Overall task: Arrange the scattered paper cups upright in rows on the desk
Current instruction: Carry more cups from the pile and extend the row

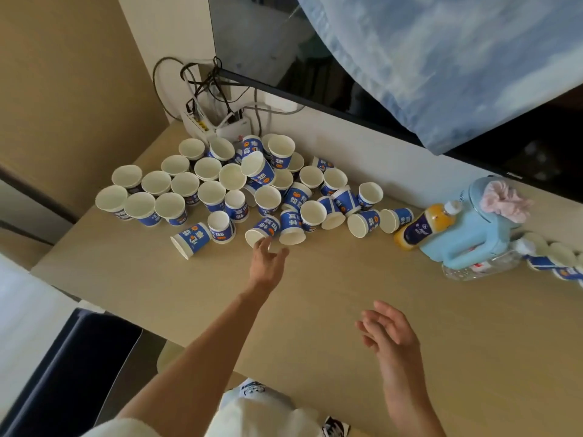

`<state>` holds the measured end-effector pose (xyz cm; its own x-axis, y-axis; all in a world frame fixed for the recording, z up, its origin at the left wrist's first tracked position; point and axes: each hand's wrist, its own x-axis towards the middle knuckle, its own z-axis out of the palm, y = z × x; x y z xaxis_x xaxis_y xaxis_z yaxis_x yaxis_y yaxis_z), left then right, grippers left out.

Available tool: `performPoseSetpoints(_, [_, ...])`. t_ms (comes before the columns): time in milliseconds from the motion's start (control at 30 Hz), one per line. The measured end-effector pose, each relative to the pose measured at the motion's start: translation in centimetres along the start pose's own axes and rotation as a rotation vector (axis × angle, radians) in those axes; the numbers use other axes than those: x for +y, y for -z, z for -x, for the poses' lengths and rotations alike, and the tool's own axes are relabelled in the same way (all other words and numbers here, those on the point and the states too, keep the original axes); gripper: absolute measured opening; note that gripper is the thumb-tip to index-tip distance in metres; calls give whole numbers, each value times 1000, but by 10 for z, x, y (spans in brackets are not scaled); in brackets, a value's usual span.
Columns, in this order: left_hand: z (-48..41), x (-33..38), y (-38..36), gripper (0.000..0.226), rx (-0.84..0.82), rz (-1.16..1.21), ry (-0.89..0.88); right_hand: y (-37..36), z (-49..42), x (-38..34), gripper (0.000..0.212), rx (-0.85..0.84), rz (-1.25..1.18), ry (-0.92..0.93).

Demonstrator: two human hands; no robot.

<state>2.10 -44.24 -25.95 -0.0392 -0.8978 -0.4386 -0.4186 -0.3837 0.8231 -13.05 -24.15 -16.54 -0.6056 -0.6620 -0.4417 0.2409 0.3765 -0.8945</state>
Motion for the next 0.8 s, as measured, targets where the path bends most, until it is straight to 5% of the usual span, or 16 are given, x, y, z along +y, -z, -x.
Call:
performPoseSetpoints(233, [60, -16, 20, 35, 139, -223, -395, -18, 3, 1, 33, -89, 159, 111])
performPoseSetpoints(500, [115, 10, 38, 24, -272, -463, -864, -33, 0, 8, 85, -206, 654, 318])
performPoseSetpoints(800, [131, 17, 45, 29, -447, -546, -1120, -35, 7, -3, 69, -208, 596, 269])
